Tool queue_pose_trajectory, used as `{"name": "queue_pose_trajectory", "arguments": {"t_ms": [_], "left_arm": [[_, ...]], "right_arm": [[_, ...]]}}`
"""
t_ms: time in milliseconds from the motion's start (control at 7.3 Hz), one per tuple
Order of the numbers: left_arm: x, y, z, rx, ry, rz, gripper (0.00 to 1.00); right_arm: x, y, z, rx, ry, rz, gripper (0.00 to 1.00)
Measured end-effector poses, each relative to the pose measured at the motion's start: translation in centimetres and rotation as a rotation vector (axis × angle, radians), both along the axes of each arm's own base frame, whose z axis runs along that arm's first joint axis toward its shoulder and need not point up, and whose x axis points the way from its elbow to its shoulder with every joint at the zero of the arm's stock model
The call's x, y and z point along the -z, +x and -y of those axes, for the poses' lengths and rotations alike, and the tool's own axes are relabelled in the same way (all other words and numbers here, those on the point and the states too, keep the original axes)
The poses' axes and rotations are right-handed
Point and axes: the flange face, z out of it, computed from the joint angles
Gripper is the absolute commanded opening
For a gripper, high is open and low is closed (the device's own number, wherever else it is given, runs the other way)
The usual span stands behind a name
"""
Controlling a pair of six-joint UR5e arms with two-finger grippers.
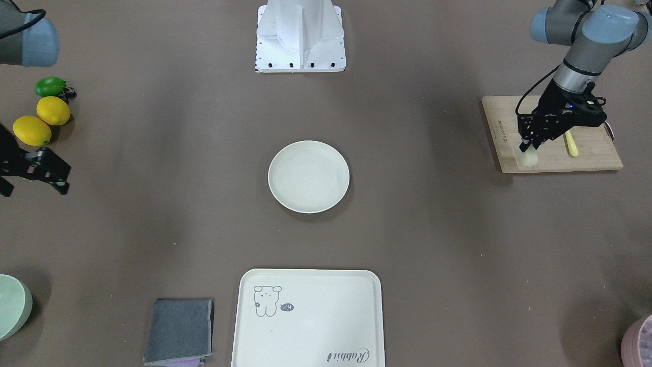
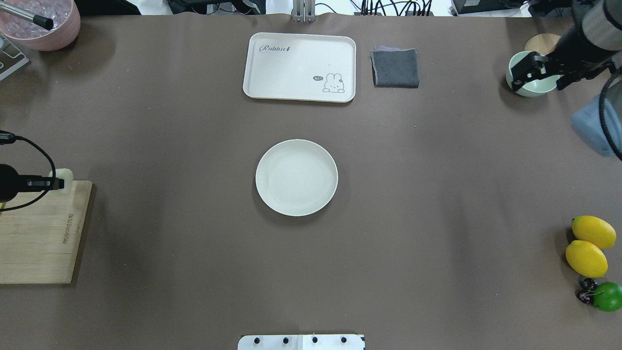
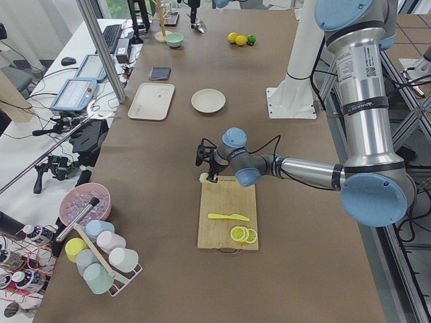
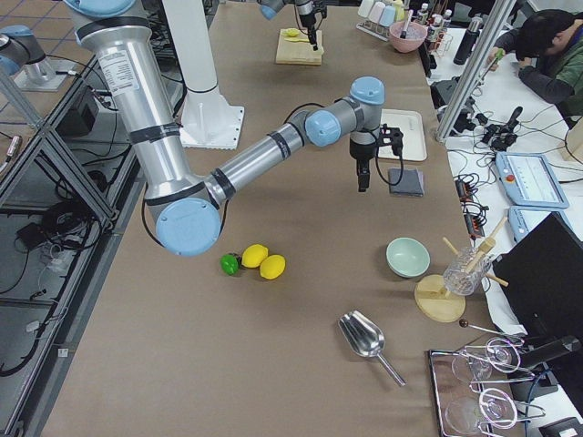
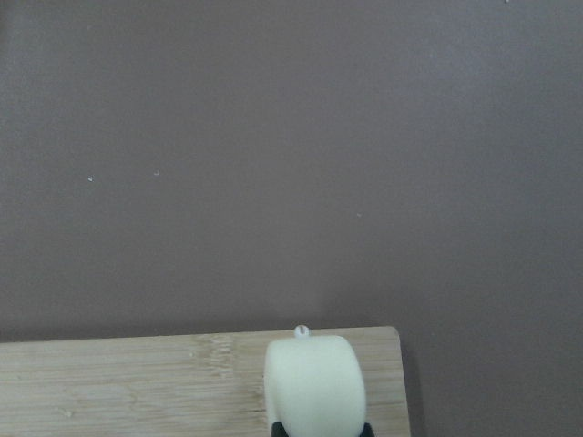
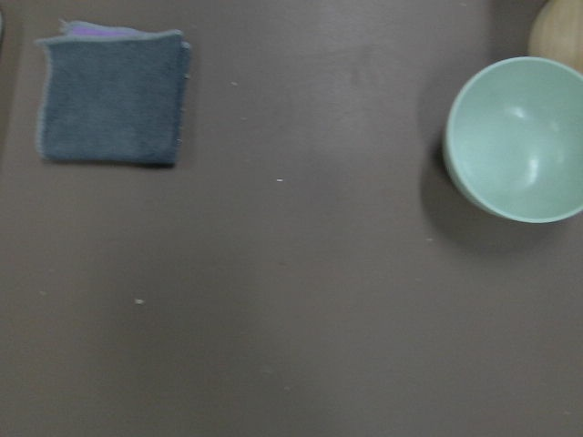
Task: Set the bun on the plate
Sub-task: 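Lift the bun with the left gripper and carry it over the plate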
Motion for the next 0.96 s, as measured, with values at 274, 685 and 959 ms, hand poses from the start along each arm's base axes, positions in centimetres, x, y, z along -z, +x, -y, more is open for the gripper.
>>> {"name": "queue_pose_trajectory", "arguments": {"t_ms": [274,685,959], "left_arm": [[7.2,3.0,5.4,0.023,-0.009,0.003,0.31],[20.1,8.8,10.6,0.022,-0.011,-0.019,0.31],[27.7,15.2,9.7,0.021,-0.035,-0.026,0.31]], "right_arm": [[-6.1,6.1,-2.0,0.041,-0.012,-0.009,1.00],[-13.0,12.6,-5.5,0.061,-0.034,-0.026,1.00],[-16.7,15.6,-7.5,0.083,-0.048,-0.024,1.00]]}}
